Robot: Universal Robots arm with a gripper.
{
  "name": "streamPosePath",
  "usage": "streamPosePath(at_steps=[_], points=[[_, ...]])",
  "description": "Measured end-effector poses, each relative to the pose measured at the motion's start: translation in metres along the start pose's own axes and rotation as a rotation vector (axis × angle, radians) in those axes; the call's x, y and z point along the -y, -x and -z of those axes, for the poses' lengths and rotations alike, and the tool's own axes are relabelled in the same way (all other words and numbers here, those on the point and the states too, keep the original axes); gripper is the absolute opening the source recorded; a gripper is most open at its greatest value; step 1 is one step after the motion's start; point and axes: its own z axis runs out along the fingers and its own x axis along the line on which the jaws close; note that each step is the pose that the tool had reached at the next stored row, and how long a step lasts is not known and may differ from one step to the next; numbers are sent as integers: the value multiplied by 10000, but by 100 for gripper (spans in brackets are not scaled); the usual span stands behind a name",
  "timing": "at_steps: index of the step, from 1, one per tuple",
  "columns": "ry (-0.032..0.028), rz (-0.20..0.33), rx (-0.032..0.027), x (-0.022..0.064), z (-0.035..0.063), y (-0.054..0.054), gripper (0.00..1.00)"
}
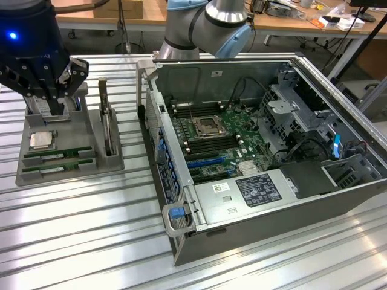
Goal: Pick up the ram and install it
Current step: 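Pick up the ram and move it above insertion slot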
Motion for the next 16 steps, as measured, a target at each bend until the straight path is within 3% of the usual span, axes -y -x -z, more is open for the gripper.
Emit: streamPosePath(at_steps=[2, 5, 14, 16], points=[[3, 143, -5, 3, -39, -20, 11], [28, 1148, -46, 5, -115, -23, 11], [89, 3475, -146, 13, -303, -27, 11], [99, 3865, -162, 14, -336, -28, 24]])
